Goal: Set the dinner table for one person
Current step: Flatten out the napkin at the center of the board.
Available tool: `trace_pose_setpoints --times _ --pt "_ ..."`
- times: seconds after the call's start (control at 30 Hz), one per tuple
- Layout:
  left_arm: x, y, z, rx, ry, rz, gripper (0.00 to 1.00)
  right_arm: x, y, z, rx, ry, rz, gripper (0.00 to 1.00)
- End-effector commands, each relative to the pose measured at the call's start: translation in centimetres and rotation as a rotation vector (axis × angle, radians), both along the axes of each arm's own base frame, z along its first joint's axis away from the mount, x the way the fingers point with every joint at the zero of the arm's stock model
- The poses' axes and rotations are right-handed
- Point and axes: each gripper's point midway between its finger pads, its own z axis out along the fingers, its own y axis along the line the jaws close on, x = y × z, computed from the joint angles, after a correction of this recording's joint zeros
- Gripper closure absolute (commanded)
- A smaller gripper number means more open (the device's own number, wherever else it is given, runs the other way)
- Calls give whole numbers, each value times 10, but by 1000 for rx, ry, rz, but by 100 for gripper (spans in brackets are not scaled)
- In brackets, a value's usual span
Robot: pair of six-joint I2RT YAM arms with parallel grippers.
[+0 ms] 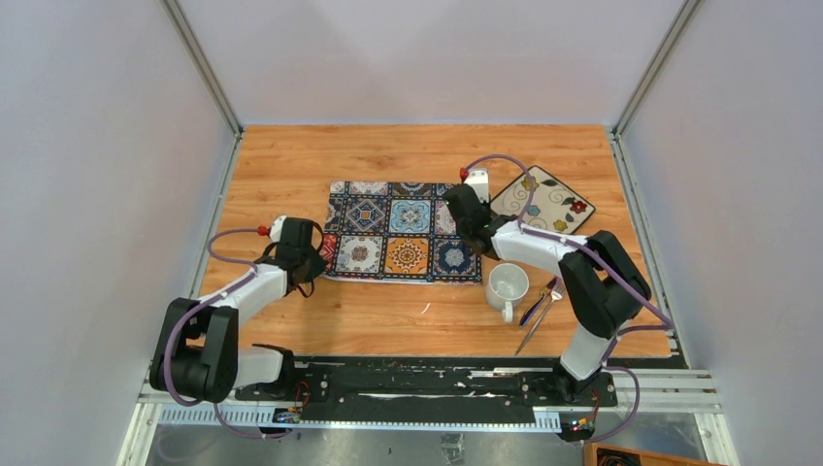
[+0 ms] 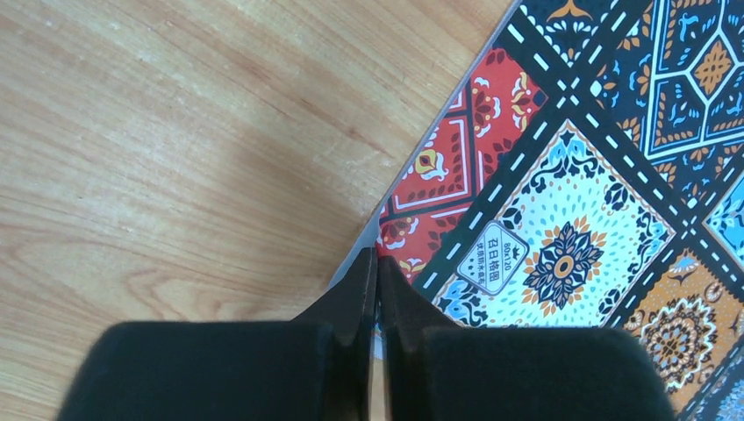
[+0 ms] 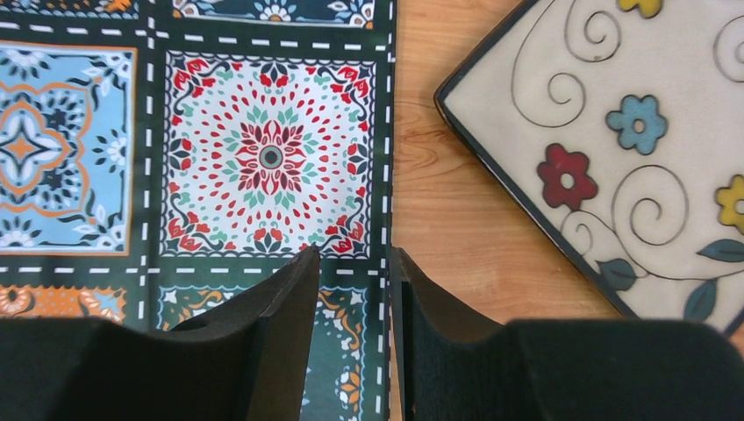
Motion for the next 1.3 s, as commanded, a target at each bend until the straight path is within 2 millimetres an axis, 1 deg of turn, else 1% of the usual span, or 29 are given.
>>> trace_pose_setpoints --times 0.0,0.03,0.07,0.1,0.17,0.23,0.4,0.43,0.5,0.63,0.8,0.93,1.1,1.27 --pt "-1 -5 4 -35 -20 -13 72 13 -9 -11 -9 20 -53 60" --pt "0 -5 7 -34 -31 -17 60 15 -9 -12 -2 23 -58 60" --pt "2 -4 10 -30 -41 -19 50 17 -11 -13 5 27 -61 60" --pt "3 -4 13 -28 -52 -22 42 19 -13 -13 13 29 -66 60" --pt "5 -4 19 -25 -65 -25 23 21 -18 -14 23 35 -76 60" --pt "7 -5 23 -27 -76 -28 15 22 -21 -15 25 37 -84 60" --pt "12 -10 29 -51 -93 -42 2 22 -27 -24 30 57 -95 60" --pt "13 -12 31 -59 -100 -46 0 20 -29 -27 30 64 -99 60" --pt "14 -15 35 -74 -112 -56 0 18 -30 -31 39 78 -100 60" --pt "17 -21 46 -101 -150 -82 0 22 -25 -30 104 55 -96 61" --pt "20 -20 57 -94 -168 -86 0 23 -19 -39 177 84 -88 61" --pt "23 -14 64 -61 -180 -69 0 20 -21 -52 242 108 -86 62" --pt "27 -14 74 -58 -200 -72 0 21 -26 -60 245 124 -91 62" --pt "30 -16 75 -59 -198 -79 0 22 -22 -67 268 139 -83 62"
